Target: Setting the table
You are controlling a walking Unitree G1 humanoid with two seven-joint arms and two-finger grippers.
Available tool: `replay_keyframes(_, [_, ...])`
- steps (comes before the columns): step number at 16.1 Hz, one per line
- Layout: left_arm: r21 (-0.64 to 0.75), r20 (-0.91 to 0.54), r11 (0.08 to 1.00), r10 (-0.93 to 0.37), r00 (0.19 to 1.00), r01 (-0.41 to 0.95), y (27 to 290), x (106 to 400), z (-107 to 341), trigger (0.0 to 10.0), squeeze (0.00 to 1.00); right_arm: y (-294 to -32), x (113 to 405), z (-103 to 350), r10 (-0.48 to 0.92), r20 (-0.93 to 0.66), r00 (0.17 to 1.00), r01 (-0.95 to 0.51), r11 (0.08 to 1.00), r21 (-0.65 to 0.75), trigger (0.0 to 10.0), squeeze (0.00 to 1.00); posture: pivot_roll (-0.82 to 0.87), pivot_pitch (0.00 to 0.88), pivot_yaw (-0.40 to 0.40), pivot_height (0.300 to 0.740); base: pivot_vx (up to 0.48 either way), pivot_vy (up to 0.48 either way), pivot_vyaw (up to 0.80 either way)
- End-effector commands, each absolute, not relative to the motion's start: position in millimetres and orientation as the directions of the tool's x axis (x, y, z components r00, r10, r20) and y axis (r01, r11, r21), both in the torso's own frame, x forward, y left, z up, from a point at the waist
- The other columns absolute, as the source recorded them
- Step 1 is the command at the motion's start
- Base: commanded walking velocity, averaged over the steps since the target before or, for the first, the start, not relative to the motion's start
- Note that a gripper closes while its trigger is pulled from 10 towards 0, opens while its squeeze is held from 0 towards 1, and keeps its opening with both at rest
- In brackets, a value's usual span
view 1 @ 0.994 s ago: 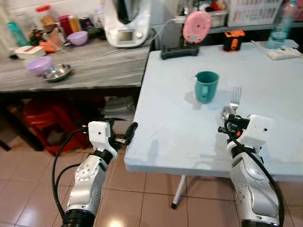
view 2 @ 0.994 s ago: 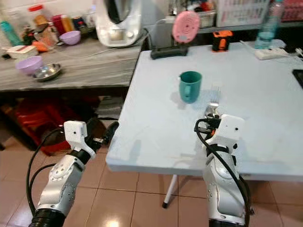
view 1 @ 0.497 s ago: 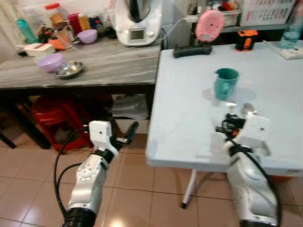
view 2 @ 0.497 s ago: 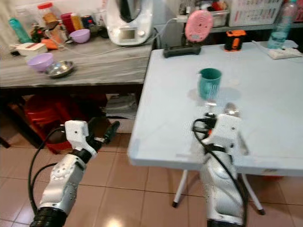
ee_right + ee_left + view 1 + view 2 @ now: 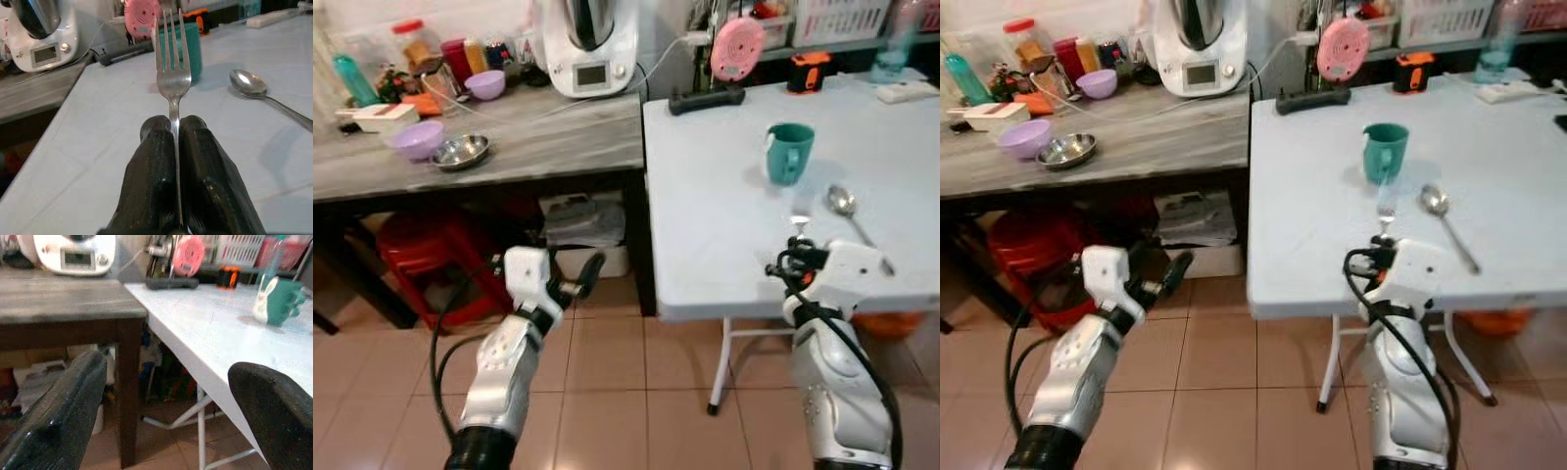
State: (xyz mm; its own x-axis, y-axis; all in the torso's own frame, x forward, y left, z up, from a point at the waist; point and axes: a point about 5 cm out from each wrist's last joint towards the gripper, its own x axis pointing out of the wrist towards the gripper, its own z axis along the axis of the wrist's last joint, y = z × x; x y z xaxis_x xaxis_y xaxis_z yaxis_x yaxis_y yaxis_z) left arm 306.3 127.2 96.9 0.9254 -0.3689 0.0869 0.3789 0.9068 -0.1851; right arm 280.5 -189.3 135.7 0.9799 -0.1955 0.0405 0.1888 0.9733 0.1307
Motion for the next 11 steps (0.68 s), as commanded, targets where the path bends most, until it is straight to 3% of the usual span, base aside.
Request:
replay_keyframes(1, [-0.171, 0.065, 0.923, -0.339, 0.939, 0.345, 141.0, 303.8, 91.7, 10.0, 0.00, -177.3, 283.7, 141.2, -0.165, 0.063, 0.984, 0.154, 0.976, 0.152, 10.0, 0.00, -0.14, 0.000, 0.150, 0.740, 0.000, 0.420, 0.00])
replay_keyframes(11, [-0.168, 0.060, 0.932, -0.316, 0.947, 0.322, 141.4, 305.0, 89.5, 10.0, 0.00, -179.6, 283.1, 141.9, -0.166, 0.067, 0.984, 0.155, 0.977, 0.144, 10.0, 0.00, -0.14, 0.000, 0.144, 0.740, 0.000, 0.421, 0.00])
